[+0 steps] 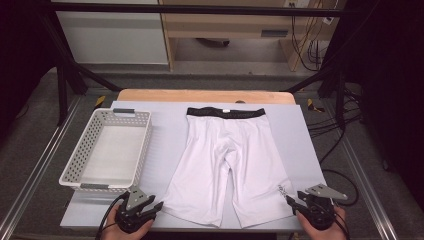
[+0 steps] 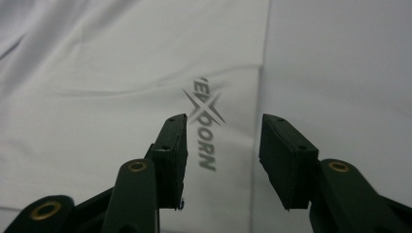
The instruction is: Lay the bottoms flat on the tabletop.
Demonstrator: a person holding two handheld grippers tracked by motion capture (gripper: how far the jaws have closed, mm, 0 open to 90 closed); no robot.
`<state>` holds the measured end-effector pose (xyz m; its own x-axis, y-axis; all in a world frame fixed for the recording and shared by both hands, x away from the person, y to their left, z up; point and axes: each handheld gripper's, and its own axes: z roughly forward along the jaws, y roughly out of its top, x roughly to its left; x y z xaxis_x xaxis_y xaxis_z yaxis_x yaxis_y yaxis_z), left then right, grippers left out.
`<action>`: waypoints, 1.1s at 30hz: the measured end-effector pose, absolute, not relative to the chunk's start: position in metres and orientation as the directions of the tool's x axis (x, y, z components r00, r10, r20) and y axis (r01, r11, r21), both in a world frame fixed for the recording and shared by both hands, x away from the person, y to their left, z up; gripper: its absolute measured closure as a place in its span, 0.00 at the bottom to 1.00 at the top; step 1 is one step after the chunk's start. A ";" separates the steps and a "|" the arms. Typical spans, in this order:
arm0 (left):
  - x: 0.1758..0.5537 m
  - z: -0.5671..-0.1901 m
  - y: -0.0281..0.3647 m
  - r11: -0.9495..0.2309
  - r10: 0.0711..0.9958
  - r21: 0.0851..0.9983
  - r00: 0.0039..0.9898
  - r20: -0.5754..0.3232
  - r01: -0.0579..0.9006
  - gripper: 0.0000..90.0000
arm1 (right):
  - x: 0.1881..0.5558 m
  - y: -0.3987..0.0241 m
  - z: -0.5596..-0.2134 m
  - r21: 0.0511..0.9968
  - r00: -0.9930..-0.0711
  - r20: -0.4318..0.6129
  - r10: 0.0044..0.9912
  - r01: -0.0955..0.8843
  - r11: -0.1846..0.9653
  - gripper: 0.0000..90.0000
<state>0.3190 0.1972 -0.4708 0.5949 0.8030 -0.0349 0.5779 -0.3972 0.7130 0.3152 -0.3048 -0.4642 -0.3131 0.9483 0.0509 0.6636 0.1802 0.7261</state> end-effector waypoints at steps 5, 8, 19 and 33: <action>0.317 -0.476 0.188 -0.437 0.783 0.696 0.622 -0.018 0.570 0.70 | 0.314 -0.313 -0.467 0.719 -0.285 0.058 0.957 0.677 0.158 0.60; 0.317 -0.475 0.186 -0.448 0.775 0.691 0.632 -0.017 0.568 0.78 | 0.315 -0.311 -0.469 0.705 -0.282 0.041 0.958 0.688 0.173 0.59; 0.302 -0.449 0.187 -0.437 0.768 0.768 0.639 0.048 0.468 0.97 | 0.314 -0.311 -0.474 0.676 -0.290 0.064 0.955 0.716 0.172 0.59; 0.303 -0.452 0.190 -0.485 0.759 0.726 0.647 0.073 0.488 0.95 | 0.311 -0.304 -0.473 0.671 -0.315 0.032 0.949 0.710 0.213 0.78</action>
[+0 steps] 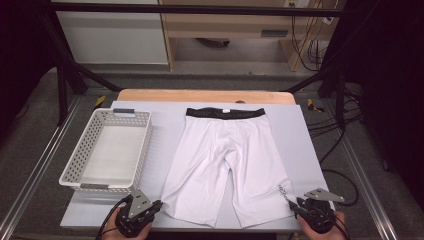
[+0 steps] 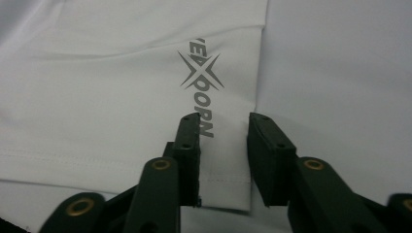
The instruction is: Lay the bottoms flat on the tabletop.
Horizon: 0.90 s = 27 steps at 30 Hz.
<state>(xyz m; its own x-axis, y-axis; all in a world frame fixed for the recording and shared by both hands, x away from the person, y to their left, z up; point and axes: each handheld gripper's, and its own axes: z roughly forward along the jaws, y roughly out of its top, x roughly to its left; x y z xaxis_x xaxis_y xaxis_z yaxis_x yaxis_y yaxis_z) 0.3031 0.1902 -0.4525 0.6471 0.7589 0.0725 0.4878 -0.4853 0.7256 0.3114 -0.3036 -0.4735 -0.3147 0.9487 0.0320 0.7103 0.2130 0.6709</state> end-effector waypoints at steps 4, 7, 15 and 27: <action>0.305 -0.454 0.193 -0.480 0.766 0.721 0.639 0.067 0.500 0.95 | 0.311 -0.305 -0.473 0.668 -0.317 0.049 0.947 0.715 0.205 0.93; 0.305 -0.454 0.193 -0.483 0.765 0.716 0.640 0.066 0.503 0.95 | 0.311 -0.305 -0.473 0.667 -0.326 0.056 0.944 0.716 0.208 0.99; 0.307 -0.455 0.197 -0.494 0.761 0.702 0.646 0.063 0.513 0.96 | 0.309 -0.316 -0.461 0.673 -0.320 0.073 0.945 0.715 0.190 1.00; 0.309 -0.464 0.199 -0.543 0.759 0.637 0.644 0.094 0.546 0.96 | 0.295 -0.336 -0.457 0.673 -0.298 0.070 0.952 0.718 0.176 1.00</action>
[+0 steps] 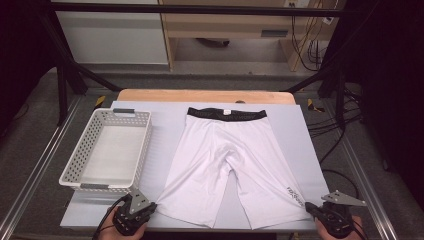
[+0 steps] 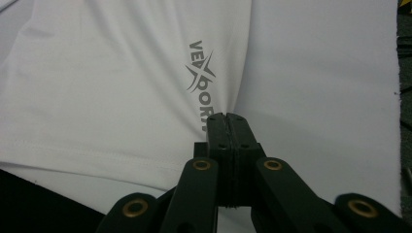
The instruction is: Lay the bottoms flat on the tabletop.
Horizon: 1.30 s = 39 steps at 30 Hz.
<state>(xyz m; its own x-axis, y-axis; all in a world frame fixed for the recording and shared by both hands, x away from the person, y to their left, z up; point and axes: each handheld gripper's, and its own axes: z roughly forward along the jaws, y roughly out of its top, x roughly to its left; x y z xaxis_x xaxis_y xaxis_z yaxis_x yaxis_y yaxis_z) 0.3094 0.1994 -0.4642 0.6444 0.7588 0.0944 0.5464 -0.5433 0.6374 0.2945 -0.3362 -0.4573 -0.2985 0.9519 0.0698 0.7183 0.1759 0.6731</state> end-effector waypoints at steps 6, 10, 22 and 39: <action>0.309 -0.463 0.193 -0.506 0.756 0.695 0.650 0.073 0.511 0.82 | 0.287 -0.338 -0.458 0.692 -0.309 0.042 0.950 0.695 0.195 0.82; 0.311 -0.459 0.179 -0.485 0.744 0.741 0.665 0.069 0.465 0.66 | 0.289 -0.321 -0.450 0.741 -0.325 0.027 0.945 0.642 0.199 0.65; 0.335 -0.457 0.099 -0.491 0.610 0.764 0.792 -0.041 0.418 0.58 | 0.342 -0.216 -0.442 0.747 -0.515 0.047 0.856 0.587 0.312 0.66; 0.323 -0.486 0.057 -0.542 0.565 0.761 0.825 0.016 0.357 0.76 | 0.353 -0.162 -0.475 0.672 -0.580 -0.007 0.814 0.600 0.434 0.77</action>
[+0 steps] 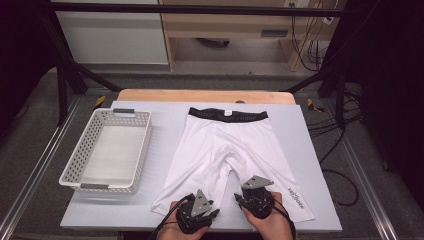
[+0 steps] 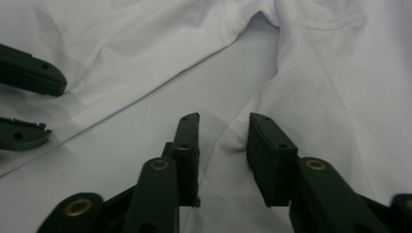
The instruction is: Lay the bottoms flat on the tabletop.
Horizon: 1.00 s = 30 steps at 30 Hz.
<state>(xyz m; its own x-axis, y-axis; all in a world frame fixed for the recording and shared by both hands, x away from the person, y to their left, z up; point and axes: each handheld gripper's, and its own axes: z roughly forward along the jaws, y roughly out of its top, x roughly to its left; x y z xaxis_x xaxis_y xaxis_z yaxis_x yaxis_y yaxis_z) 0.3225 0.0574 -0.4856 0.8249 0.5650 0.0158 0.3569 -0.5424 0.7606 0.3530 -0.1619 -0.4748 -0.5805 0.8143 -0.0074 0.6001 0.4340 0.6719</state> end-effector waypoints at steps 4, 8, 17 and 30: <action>0.324 -0.486 0.057 -0.532 0.570 0.765 0.822 0.007 0.363 0.93 | 0.354 -0.163 -0.475 0.673 -0.583 -0.004 0.813 0.600 0.433 1.00; 0.323 -0.486 0.057 -0.528 0.575 0.769 0.818 0.011 0.360 0.99 | 0.352 -0.159 -0.474 0.667 -0.584 -0.029 0.811 0.593 0.451 1.00; 0.303 -0.483 0.057 -0.511 0.554 0.768 0.831 -0.049 0.386 0.99 | 0.333 -0.160 -0.469 0.668 -0.634 0.020 0.773 0.584 0.461 1.00; 0.309 -0.462 0.098 -0.523 0.623 0.768 0.781 0.048 0.369 0.72 | 0.322 -0.180 -0.453 0.721 -0.648 0.010 0.761 0.532 0.444 0.66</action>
